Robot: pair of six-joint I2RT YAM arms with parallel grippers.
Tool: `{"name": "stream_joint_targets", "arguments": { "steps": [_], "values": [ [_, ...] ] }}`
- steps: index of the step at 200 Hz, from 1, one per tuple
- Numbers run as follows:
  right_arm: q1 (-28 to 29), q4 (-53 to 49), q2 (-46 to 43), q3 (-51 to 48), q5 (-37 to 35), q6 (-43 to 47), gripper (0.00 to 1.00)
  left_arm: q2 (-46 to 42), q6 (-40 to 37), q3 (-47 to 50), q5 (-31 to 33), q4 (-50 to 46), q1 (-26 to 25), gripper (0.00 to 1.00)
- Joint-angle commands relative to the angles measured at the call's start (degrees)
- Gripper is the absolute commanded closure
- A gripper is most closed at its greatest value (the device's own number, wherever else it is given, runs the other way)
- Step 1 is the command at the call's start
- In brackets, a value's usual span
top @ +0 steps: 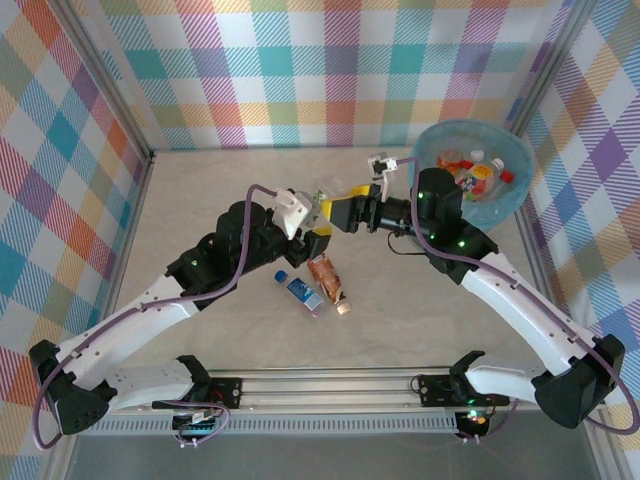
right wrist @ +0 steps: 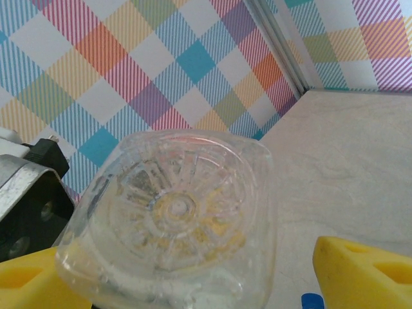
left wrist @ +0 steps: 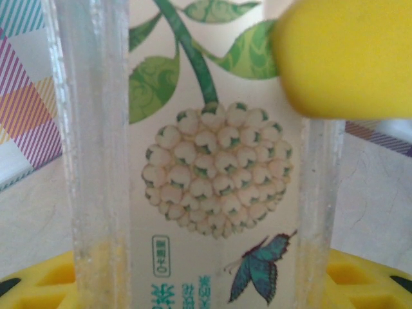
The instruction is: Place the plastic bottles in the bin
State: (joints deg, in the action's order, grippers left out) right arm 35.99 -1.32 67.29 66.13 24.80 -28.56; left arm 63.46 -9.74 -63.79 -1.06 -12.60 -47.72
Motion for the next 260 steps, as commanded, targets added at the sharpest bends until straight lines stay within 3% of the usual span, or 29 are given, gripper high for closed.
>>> {"name": "stream_joint_targets", "arguments": {
  "steps": [1,36,77,105,124,152,190,230,260],
  "values": [
    [0.44,0.23,0.64,2.61,1.30,-0.24,0.17,0.63,-1.60,-2.36,-0.92,-1.79,-1.22,0.45],
    [0.49,-2.34,0.88,3.04,0.16,0.52,0.31,0.93,-2.02,-2.65,-0.28,-1.44,-1.67,0.44],
    [0.49,-4.34,-1.05,2.50,-3.70,1.62,0.49,0.11,-1.99,-3.18,1.50,-1.39,-1.72,0.29],
    [0.40,-6.62,-2.39,3.90,-5.77,3.40,0.50,-1.37,-0.51,-2.86,2.30,-0.55,-1.72,0.11],
    [0.36,-13.11,-2.91,8.10,-9.95,7.93,0.50,-2.95,0.47,-2.09,3.79,0.57,-1.75,0.06],
    [-0.40,-22.97,-3.39,16.59,-23.43,20.01,0.49,-5.29,0.68,-0.95,5.48,1.21,-1.67,0.04],
    [-8.85,-24.66,-3.21,23.40,-35.65,32.47,0.51,-6.50,0.68,-0.77,6.60,-0.14,-1.67,0.03],
    [-20.72,-17.84,-1.79,21.96,-39.12,39.27,0.53,-6.59,0.27,-0.20,7.08,-0.14,-1.73,0.03],
    [-23.48,-14.49,2.70,20.67,-42.15,41.64,0.51,-5.55,-0.11,-0.11,7.19,0.03,-1.67,0.03]
  ]
}}
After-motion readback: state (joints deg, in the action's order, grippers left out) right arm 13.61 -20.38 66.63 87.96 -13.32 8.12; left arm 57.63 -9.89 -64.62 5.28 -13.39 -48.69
